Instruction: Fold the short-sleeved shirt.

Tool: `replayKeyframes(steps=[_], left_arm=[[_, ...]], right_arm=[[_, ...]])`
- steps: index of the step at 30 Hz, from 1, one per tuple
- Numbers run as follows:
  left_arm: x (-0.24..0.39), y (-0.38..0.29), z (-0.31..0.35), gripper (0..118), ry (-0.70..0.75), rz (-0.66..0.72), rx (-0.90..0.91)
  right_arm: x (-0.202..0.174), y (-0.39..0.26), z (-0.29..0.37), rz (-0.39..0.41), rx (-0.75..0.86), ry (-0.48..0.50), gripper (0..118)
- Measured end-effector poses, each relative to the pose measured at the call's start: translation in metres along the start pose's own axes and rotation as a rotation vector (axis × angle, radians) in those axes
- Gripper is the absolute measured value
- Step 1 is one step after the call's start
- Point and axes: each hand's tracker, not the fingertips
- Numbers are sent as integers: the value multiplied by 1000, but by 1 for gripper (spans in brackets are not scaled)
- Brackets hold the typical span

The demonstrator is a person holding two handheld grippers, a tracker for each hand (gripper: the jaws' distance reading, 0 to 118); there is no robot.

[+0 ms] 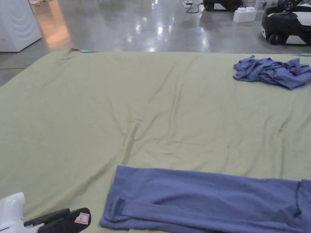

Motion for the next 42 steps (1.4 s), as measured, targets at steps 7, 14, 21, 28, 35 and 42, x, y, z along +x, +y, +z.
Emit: replayKeyframes(steps=[7, 14, 21, 28, 35, 42], left_arm=[[-86, 54, -62, 11, -233, 178, -167], [-138, 71, -129, 118, -313, 247, -320], [-96, 60, -195, 118, -435, 258, -356], [-92, 65, -193, 4, -190, 119, -403], [-93, 86, -160, 4, -274, 244, -398], [-95, 134, -111, 4, -75, 154, -408]], right_arm=[[-75, 32, -5, 163, 10, 129, 2], [-101, 41, -13, 178, 1, 163, 2], [-105, 35, -36, 122, -32, 190, 2], [-115, 34, -36, 154, -23, 228, 2], [-113, 29, -29, 142, -18, 219, 2], [-106, 24, -11, 127, 19, 219, 2]])
